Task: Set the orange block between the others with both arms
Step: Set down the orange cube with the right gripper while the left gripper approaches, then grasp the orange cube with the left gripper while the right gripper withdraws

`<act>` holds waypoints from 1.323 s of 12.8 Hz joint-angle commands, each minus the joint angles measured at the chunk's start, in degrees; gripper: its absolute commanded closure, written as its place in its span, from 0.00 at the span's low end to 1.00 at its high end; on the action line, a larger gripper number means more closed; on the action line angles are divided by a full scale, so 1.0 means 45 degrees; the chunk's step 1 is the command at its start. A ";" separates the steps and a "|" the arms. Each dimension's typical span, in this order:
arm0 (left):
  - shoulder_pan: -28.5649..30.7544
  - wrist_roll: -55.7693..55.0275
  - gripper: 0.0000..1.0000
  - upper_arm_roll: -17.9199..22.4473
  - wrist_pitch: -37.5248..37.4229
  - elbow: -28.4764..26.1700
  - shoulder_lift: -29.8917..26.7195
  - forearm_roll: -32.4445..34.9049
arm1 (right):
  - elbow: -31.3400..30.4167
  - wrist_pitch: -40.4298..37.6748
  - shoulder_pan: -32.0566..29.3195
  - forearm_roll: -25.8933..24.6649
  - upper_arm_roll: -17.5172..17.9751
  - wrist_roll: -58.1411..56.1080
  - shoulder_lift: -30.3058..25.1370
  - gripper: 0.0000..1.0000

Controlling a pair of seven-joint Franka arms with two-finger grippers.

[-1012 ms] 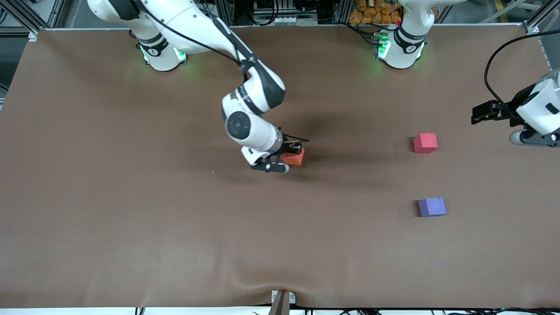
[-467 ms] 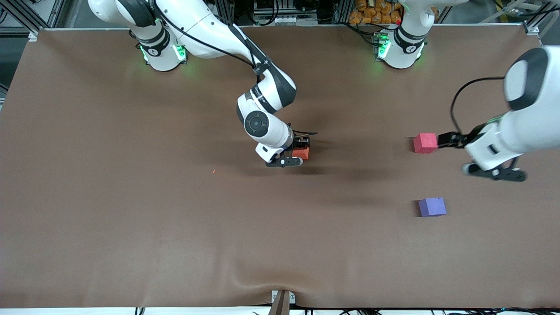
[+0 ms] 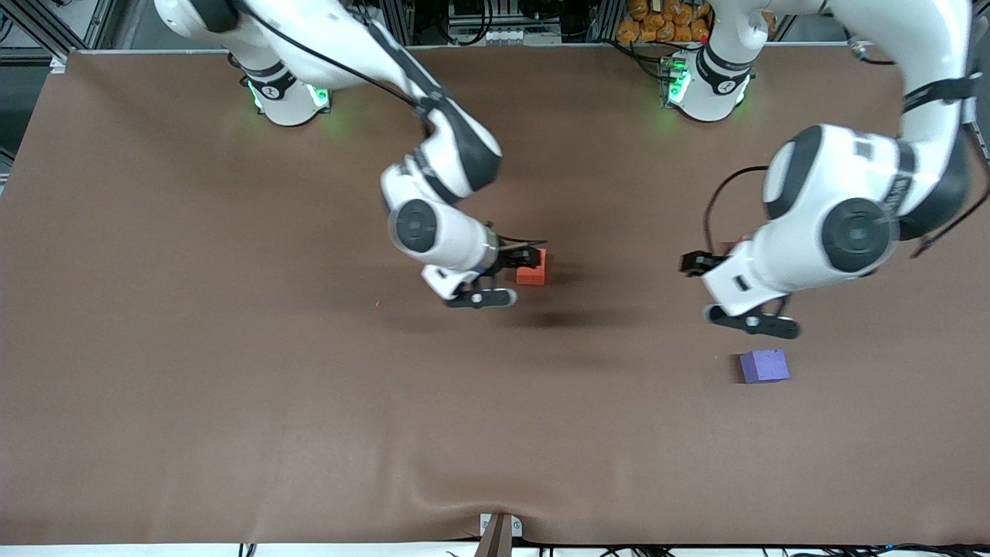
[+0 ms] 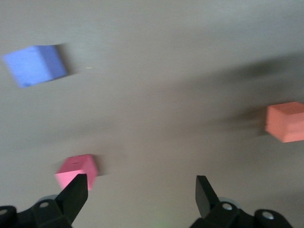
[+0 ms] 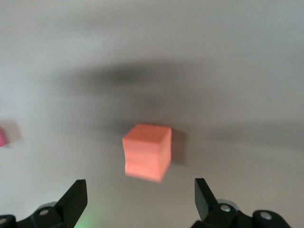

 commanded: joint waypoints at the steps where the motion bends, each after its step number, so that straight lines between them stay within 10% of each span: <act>1: -0.1554 -0.1211 0.00 0.0141 0.0280 0.0288 0.0401 -0.0246 | -0.0604 -0.3026 -0.1762 -0.0993 0.0168 -0.0182 -0.2720 0.00; 7: -0.4467 -0.5230 0.00 0.0141 0.2989 0.0210 0.2215 -0.0187 | 0.0899 -0.9244 -0.5726 -0.4514 0.0207 -0.1930 -0.5636 0.00; 17: -0.5818 -0.7190 0.00 0.0180 0.4812 -0.0083 0.4054 -0.0050 | 0.0646 -0.9777 -0.8351 -0.6820 0.0207 -0.7779 -0.7006 0.00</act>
